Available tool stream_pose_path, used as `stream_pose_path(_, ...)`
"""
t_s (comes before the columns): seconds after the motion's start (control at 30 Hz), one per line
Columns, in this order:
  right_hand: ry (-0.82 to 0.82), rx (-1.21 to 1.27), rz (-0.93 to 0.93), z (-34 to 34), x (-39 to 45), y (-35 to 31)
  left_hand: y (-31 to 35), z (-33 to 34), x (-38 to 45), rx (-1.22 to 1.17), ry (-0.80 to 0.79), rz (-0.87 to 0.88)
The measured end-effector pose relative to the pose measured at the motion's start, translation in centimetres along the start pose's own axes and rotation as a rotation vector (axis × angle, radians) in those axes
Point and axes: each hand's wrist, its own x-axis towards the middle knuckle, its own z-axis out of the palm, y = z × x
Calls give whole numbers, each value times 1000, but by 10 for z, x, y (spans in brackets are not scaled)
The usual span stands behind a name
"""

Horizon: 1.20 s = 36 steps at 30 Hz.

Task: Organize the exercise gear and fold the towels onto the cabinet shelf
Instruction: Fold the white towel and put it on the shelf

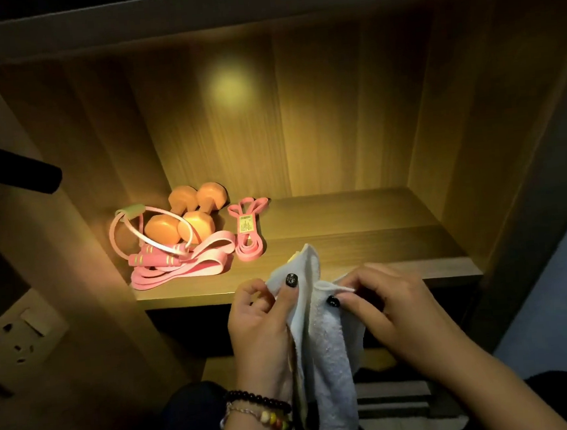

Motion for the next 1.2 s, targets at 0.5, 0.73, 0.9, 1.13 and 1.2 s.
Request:
stream_pose_path(0.5, 206, 193, -37, 4, -9, -1, -15, -13, -12, 227, -351, 204)
stream_pose_path(0.73, 195, 416, 124, 14, -20, 10, -29, -21, -13, 427, -343, 208)
stream_pose_path(0.9, 11, 427, 128, 12, -21, 20, -40, -21, -7, 281, -252, 105)
stream_pose_path(1.13, -316, 21, -77, 8, -37, 41, -27, 2, 28, 229, -255, 7)
stream_pose_path(1.2, -344, -14, -156, 6, -36, 42, -22, 12, 40, 227, -266, 15)
